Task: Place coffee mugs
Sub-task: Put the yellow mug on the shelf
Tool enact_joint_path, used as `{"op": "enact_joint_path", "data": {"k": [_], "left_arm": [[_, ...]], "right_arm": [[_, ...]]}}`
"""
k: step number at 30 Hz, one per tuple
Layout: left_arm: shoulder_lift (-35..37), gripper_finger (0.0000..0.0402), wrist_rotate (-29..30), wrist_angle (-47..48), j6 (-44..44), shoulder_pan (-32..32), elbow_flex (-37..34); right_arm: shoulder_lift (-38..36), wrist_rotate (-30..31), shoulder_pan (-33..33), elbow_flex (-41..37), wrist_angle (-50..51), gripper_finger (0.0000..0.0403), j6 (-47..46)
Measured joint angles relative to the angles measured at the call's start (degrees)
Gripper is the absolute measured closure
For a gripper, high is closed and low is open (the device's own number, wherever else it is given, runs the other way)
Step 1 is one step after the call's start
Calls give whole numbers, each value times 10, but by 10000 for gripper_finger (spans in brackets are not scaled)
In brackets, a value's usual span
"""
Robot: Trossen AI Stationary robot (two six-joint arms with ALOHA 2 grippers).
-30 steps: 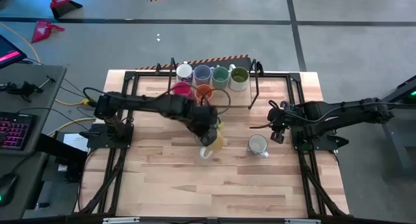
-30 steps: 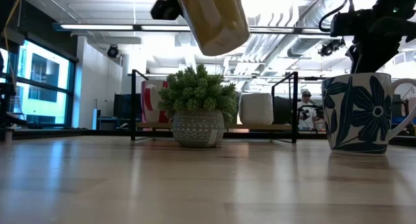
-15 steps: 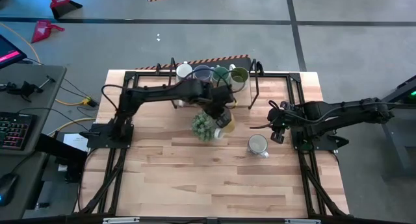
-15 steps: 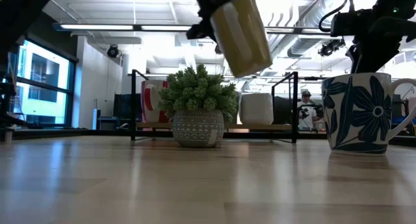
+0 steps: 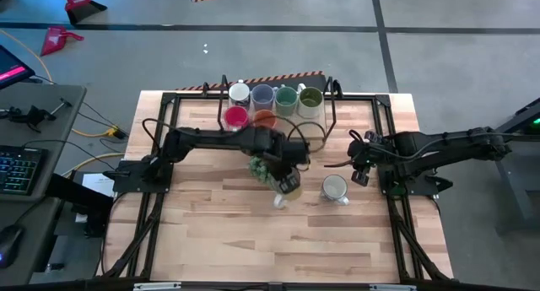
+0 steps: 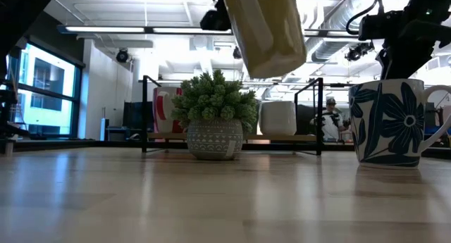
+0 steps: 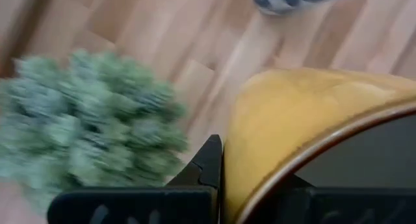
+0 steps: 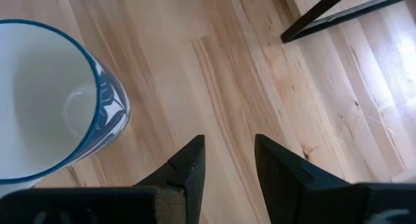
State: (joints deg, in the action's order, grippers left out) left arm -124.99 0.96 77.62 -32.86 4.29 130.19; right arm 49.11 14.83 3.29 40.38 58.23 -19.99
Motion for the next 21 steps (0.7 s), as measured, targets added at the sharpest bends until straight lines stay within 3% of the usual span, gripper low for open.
{"op": "enact_joint_path", "data": {"k": [9, 21], "left_arm": [[-58, 394, -4, -20, -30, 55, 0], [-75, 394, 30, -67, -41, 57, 0]], "right_arm": [[0, 13, 0, 0, 3, 292, -10], [0, 12, 0, 0, 2, 292, -10]]}}
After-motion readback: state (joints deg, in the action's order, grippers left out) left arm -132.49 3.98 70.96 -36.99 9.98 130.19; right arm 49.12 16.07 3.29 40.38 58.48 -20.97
